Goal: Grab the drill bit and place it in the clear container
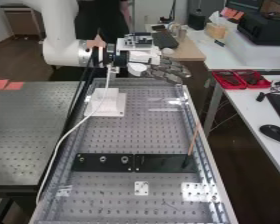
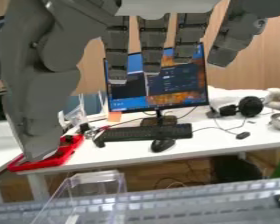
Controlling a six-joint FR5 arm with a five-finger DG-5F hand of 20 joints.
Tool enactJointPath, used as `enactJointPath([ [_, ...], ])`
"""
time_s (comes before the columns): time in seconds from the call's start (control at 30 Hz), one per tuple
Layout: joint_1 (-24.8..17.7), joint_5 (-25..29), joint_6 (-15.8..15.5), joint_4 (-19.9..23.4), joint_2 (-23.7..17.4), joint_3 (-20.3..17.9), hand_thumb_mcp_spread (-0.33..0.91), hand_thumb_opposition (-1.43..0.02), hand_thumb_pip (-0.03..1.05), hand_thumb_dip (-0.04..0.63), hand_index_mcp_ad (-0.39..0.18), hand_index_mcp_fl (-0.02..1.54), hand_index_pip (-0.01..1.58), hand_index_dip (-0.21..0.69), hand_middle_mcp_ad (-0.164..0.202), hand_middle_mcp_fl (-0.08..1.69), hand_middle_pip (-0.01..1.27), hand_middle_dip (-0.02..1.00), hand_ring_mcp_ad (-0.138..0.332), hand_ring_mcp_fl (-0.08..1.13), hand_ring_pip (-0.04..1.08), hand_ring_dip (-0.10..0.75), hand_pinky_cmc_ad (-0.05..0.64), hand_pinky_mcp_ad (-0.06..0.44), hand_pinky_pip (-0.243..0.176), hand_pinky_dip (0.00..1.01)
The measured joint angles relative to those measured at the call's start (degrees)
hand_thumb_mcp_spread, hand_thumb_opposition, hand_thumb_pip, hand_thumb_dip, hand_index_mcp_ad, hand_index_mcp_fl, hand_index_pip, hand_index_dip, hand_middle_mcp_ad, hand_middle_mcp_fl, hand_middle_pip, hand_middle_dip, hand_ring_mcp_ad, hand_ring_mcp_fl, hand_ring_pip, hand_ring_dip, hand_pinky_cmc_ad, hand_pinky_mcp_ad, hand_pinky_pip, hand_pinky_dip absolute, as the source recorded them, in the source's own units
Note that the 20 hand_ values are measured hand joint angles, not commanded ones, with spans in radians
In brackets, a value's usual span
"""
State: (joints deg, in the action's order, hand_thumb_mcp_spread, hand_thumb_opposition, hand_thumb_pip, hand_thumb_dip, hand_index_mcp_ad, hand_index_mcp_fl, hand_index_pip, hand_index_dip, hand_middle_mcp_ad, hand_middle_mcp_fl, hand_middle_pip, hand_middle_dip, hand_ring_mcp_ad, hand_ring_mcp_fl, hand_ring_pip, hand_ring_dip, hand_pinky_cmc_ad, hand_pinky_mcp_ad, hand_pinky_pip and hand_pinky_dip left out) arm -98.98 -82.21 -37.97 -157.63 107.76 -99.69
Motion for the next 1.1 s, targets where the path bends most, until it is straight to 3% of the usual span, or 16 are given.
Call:
enactJointPath([
  [0.23, 2.82, -1.27, -2.58, -3.81, -8.03, -1.49, 0.41, -0.7, 0.2, 0.157, -0.072, 0.2, 0.1, 0.44, 0.066, 0.08, 0.15, 0.19, 0.124, 0.02, 0.1, -0.021, 0.347, 0.269, -0.094, 0.17],
  [0.3, 3.43, -1.71, -2.96, -4.37, -10.05, -1.86, 0.41, -0.7, 0.2, 0.147, -0.068, 0.19, 0.1, 0.443, 0.07, 0.13, 0.15, 0.19, 0.145, 0.02, 0.1, -0.021, 0.349, 0.283, -0.091, 0.18],
  [0.43, 4.24, -2.22, -4.15, -5.16, -13.35, -2.44, 0.37, -0.7, 0.2, 0.098, -0.068, 0.19, 0.1, 0.379, 0.066, 0.13, 0.15, 0.19, 0.154, 0.02, 0.1, -0.021, 0.367, 0.314, -0.091, 0.2],
  [0.67, 4.46, -1.35, -5.32, -5.72, -14.69, -2.59, 0.37, -0.71, 0.2, 0.091, -0.063, 0.21, 0.1, 0.314, 0.066, 0.2, 0.16, 0.19, 0.152, 0.02, 0.12, -0.021, 0.38, 0.33, -0.091, 0.23],
  [1.1, 4.33, -0.88, -5.72, -6.35, -15.05, -2.69, 0.37, -0.71, 0.22, 0.077, -0.065, 0.22, 0.1, 0.288, 0.072, 0.21, 0.16, 0.19, 0.157, 0.03, 0.12, -0.021, 0.379, 0.328, -0.091, 0.24],
])
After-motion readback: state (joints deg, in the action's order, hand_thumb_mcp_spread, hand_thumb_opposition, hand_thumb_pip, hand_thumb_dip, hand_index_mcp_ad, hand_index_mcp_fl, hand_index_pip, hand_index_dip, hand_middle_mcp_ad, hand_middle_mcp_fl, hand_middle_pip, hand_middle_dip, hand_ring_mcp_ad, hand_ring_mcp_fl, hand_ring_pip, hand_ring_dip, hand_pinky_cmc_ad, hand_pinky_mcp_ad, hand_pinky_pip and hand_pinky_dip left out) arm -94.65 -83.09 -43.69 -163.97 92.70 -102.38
